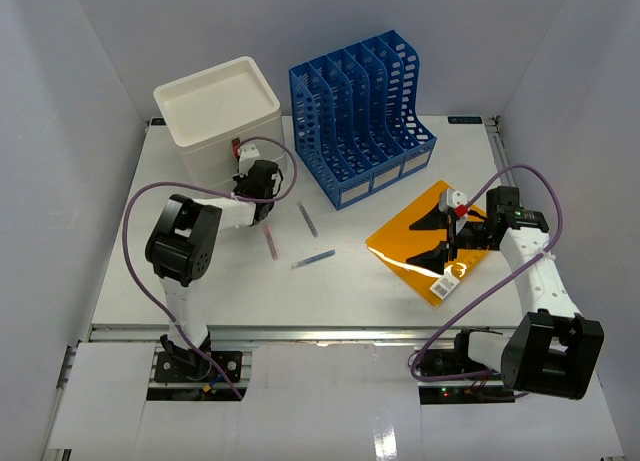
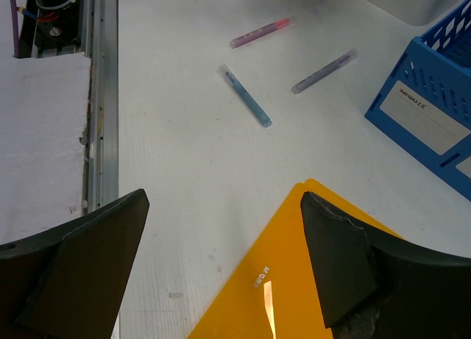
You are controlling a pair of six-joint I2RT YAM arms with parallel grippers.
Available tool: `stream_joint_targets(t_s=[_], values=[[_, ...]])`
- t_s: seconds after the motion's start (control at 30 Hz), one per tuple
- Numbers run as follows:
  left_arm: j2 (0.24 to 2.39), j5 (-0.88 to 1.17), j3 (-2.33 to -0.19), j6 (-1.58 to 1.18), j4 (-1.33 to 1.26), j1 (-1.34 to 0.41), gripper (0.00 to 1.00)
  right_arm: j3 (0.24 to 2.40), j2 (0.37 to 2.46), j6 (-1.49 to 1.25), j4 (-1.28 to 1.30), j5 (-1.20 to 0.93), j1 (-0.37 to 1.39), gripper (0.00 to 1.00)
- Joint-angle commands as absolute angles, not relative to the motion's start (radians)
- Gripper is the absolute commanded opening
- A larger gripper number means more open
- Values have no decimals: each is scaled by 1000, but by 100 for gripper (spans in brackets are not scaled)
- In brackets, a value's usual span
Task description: Organize the desk
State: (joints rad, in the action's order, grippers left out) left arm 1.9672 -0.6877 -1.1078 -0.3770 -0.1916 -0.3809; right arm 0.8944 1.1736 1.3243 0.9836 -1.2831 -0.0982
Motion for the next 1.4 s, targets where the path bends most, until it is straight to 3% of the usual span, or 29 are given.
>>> stream_joint_targets(t_s=[0.0, 0.4, 0.47, 0.57, 0.63, 0.97, 1.3, 1.37], values=[[1856, -680, -1056, -409, -215, -365, 0, 936, 1177, 1347, 1006, -1315, -104, 90], [1731, -640, -899, -508, -213, -399, 3, 936, 1176, 1348, 1009, -1316, -106, 90], [1727, -647, -896, -488, -223, -400, 18, 936, 1176, 1348, 1009, -1316, -107, 90], [1753, -685, -935, -430, -226, -399, 62, 936, 1177, 1350, 1013, -1319, -109, 90], [1787, -696, -983, -399, -227, -396, 67, 937, 1177, 1355, 1016, -1319, -110, 90], [1913, -684, -1161, -357, -170, -351, 63, 942, 1178, 1382, 1040, -1325, -115, 90], [1976, -675, -1227, -366, -140, -337, 33, 946, 1187, 1396, 1054, -1325, -117, 90], [1974, -668, -1226, -371, -137, -333, 23, 946, 1190, 1395, 1055, -1325, -117, 90]])
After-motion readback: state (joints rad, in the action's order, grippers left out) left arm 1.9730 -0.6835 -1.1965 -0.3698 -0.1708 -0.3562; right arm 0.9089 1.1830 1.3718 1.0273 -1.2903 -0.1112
